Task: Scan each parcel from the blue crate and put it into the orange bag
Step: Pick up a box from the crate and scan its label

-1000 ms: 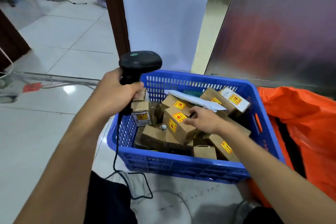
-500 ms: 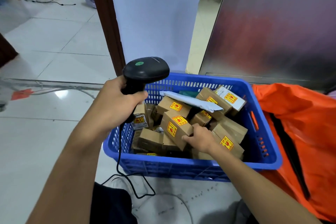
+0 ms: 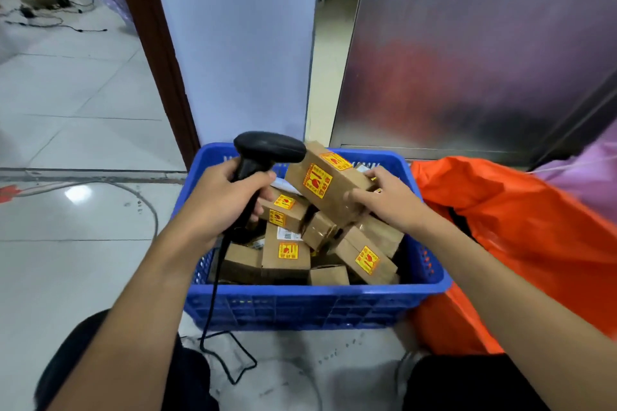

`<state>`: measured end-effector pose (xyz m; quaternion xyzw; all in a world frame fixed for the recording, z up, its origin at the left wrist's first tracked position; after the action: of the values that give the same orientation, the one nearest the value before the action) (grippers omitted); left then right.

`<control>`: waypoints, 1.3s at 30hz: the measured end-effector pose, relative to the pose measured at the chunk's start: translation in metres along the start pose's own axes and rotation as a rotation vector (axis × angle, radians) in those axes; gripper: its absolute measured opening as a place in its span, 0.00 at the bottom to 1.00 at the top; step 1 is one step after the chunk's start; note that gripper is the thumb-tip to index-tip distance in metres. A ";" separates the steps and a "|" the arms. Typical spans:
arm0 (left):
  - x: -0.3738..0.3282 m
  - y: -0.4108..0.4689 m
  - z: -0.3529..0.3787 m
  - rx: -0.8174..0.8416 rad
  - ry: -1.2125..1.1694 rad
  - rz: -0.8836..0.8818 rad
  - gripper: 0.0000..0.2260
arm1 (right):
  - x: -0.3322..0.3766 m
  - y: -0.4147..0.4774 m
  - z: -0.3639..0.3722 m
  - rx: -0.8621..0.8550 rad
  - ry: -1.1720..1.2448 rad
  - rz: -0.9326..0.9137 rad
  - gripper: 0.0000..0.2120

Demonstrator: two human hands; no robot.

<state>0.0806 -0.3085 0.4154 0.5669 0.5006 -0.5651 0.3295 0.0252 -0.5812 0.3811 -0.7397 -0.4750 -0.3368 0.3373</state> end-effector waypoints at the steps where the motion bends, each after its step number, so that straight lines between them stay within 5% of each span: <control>1: 0.001 0.000 0.003 -0.001 -0.039 -0.014 0.06 | 0.003 -0.005 -0.008 -0.059 0.049 -0.038 0.20; 6: 0.006 0.006 0.020 0.011 -0.287 -0.060 0.07 | -0.010 -0.032 -0.027 -0.241 0.281 -0.187 0.23; 10: 0.009 0.013 0.034 0.094 -0.470 -0.163 0.08 | -0.004 -0.051 -0.041 -0.314 -0.138 -0.319 0.29; 15: 0.019 0.020 0.054 0.068 -0.486 -0.266 0.10 | -0.015 -0.058 -0.053 -0.287 -0.278 -0.327 0.33; 23: 0.016 0.004 0.080 0.040 -0.466 -0.296 0.08 | 0.003 -0.062 -0.050 -0.293 -0.072 -0.444 0.40; 37: 0.023 -0.011 0.080 0.029 -0.398 -0.271 0.11 | -0.007 -0.069 -0.045 -0.192 0.382 -0.336 0.05; 39: 0.024 -0.009 0.076 -0.003 -0.381 -0.246 0.11 | -0.007 -0.070 -0.047 -0.254 0.345 -0.318 0.11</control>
<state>0.0454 -0.3727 0.3824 0.3841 0.4958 -0.6970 0.3476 -0.0511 -0.6009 0.4136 -0.6240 -0.4745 -0.5635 0.2607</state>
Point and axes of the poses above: each hand's wrist, its own y-axis towards the middle knuckle, its own z-axis out of the palm, x = y × z, the point moved 4 cm from there along y, towards the middle knuckle, and after that the axes turned 1 degree about -x, right-handed, at the moved point
